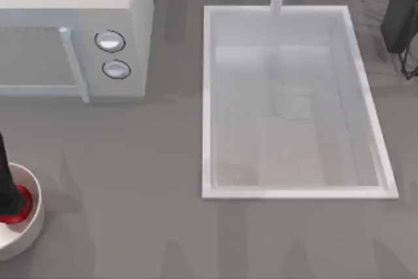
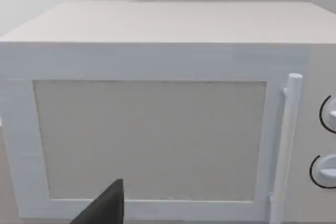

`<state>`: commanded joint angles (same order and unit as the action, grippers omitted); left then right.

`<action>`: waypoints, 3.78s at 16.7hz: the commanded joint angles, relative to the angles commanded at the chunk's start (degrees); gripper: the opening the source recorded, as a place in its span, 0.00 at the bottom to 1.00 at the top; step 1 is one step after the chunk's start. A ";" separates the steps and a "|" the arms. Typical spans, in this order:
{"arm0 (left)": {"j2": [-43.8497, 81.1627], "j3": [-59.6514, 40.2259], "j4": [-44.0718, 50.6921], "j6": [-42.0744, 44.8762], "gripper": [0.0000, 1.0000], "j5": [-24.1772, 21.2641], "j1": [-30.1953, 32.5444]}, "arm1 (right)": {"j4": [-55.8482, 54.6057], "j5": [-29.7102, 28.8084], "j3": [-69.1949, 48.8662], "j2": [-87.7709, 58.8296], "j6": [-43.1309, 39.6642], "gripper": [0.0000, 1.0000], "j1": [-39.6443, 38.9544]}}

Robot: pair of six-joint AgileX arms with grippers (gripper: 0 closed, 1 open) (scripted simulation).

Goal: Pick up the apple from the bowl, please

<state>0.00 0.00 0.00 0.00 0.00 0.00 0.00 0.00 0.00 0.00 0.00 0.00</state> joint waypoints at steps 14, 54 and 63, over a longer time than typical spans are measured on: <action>0.00 0.00 0.00 0.00 1.00 0.00 0.00 | 0.00 0.00 0.00 0.00 0.00 1.00 0.00; 85.94 -57.00 60.96 0.46 1.00 0.00 0.52 | 0.00 0.00 0.00 0.00 0.00 1.00 0.00; 95.90 -45.24 38.18 0.79 1.00 -0.01 0.43 | 0.00 0.00 0.00 0.00 0.00 1.00 0.00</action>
<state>95.90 -45.24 38.18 0.79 -0.01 0.43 0.00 0.00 0.00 0.00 0.00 0.00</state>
